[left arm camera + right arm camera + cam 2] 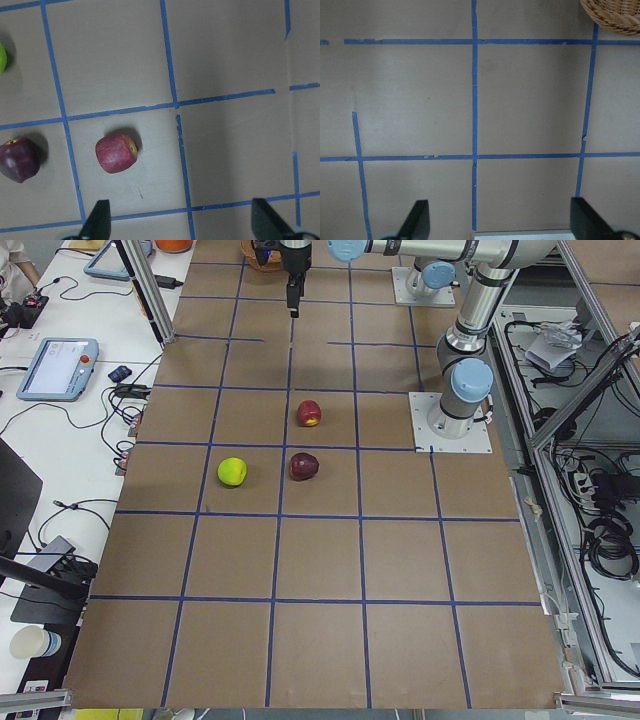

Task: Put all apples into basket
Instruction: 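Lower the left gripper onto the light red apple and grasp it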

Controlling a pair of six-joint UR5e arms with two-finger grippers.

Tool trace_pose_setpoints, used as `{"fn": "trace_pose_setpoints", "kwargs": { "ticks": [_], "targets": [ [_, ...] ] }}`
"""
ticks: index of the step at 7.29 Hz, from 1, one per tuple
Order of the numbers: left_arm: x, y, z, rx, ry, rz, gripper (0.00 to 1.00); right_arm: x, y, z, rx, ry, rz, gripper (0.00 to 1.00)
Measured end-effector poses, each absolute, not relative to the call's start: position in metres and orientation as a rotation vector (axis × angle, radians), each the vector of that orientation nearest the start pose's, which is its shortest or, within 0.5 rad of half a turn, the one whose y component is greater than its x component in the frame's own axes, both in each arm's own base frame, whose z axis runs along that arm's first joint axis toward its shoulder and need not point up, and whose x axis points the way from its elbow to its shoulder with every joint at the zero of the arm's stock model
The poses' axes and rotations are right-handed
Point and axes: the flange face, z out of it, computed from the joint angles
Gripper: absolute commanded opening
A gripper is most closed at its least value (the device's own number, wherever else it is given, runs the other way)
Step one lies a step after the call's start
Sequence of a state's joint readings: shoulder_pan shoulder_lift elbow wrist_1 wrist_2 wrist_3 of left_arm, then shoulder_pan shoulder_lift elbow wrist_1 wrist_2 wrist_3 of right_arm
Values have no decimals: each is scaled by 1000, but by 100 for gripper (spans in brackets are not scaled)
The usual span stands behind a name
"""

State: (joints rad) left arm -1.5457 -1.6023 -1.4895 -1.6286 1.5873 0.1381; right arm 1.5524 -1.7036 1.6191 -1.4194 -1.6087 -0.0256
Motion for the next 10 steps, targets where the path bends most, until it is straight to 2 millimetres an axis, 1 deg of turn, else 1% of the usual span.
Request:
{"fn": "trace_pose_setpoints", "kwargs": {
  "ticks": [1,2,3,4,5,6,7,8,10],
  "targets": [
    [-112,-506,492,152,3125,68,100,122,-430,511,-13,3177,105,100],
    [-92,-511,464,87,3132,145,100,122,-430,510,-12,3178,106,100],
    [-61,-520,422,-13,3155,234,100,121,-430,510,-11,3178,106,100],
    [-35,-524,374,-104,3188,302,100,121,-430,510,-10,3178,106,100],
    [-22,-524,331,-153,3206,327,100,121,-430,510,-9,3178,106,100],
    [-16,-521,294,-170,3211,324,100,121,-430,509,-9,3178,108,100],
    [-13,-517,267,-173,3211,319,100,121,-429,508,-9,3178,110,100],
    [-11,-513,250,-174,3204,326,100,121,-429,508,-9,3178,112,100],
    [-6,-513,232,-170,3169,342,100,121,-429,507,-10,3178,115,100]
  ]
}}
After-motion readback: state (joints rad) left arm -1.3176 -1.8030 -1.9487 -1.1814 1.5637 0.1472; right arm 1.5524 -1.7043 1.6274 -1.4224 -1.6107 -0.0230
